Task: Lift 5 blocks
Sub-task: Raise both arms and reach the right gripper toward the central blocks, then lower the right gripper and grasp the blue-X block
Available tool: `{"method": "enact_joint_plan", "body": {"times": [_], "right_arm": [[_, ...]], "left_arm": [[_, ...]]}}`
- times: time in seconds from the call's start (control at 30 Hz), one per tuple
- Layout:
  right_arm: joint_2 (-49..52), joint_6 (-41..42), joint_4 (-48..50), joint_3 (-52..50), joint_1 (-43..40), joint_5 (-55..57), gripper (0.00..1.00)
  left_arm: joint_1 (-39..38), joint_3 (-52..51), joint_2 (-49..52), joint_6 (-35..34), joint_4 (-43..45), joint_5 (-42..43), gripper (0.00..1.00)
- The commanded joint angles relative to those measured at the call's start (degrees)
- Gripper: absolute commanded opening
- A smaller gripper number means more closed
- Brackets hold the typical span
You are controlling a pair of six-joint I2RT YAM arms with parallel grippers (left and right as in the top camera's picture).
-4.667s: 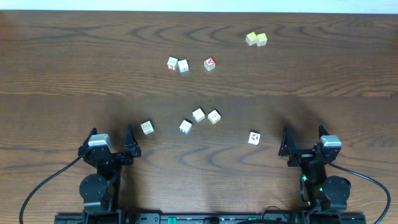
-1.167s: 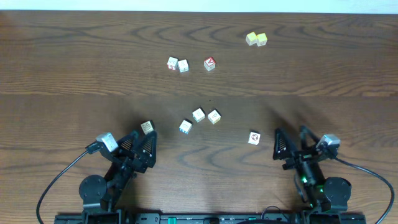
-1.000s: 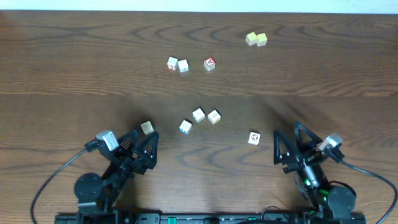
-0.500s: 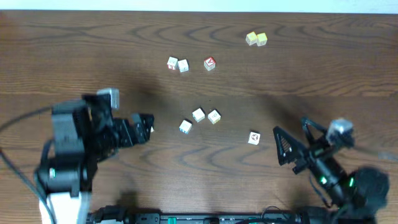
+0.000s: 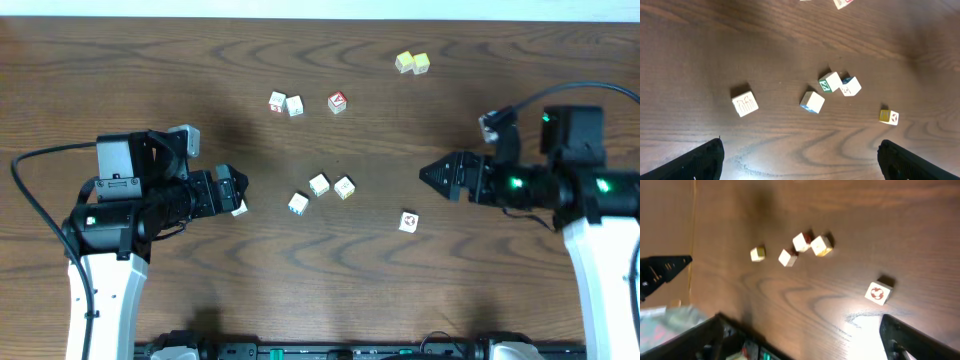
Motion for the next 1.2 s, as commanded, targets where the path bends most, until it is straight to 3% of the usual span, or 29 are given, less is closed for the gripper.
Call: {"method": "enact_joint_plan", "body": {"times": [0.0,0.13,0.23,0.3,0.33,0.47,0.57,0.63,0.67,0.7,0.73,0.8,0.97,1.17], "right_arm": [[4.63,-0.31,-1.09,0.81,3.15,1.05,0.71],[9.77,0.04,-0.55,0.81,13.03,12.07,0.71],[13.49,3.52,3.98,0.81,20.65,18.08,0.79],[15.32,5.66,7.96,0.81,23.93,21.53,0.78],[16.5,8.28,11.37,0.81,25.86,23.23,0.83],[19.12,11.19,19.26,0.81,29.53,23.82,0.88],[21.24,8.17,21.99,0.81,31.61,26.34,0.99],[23.26,5.6,22.77,0.81,32.41,27.71,0.99],[24.17,5.51,22.75,0.81,32.57,29.18,0.94],[25.27,6.49,22.6,0.81,32.59,31.69,0.82],[26.12,8.74,22.12,0.81,32.57,34.21,0.78],[28.59,15.02,20.63,0.81,32.57,39.28,0.99],[30.77,14.43,23.91,0.81,32.57,38.95,0.97],[33.27,1.57,28.13,0.7,33.22,38.4,0.91]], "left_arm": [[0.17,1.51,0.07,0.94,-0.26,-0.5,0.98],[0.17,1.51,0.07,0.94,-0.2,-0.5,0.98],[0.17,1.51,0.07,0.94,-0.24,-0.52,0.98],[0.17,1.49,0.11,0.94,-0.44,-0.55,0.98],[0.2,1.49,0.2,0.68,-0.72,-1.6,0.98],[1.33,1.49,0.98,-14.53,-4.5,-17.4,0.98],[3.34,1.33,1.64,-16.48,-6.16,-18.91,0.98],[3.72,1.11,1.81,-16.46,-6.93,-18.95,0.98],[3.69,0.94,1.88,-16.48,-7.08,-18.93,0.98],[3.69,0.79,1.88,-16.48,-7.1,-18.93,0.98],[3.69,0.72,1.9,-16.48,-7.26,-18.93,0.98],[3.69,0.72,1.9,-16.46,-7.72,-18.97,0.98],[3.69,0.72,1.9,-16.46,-7.91,-18.97,0.98],[3.69,0.7,1.9,-16.46,-7.96,-18.97,0.98]]}}
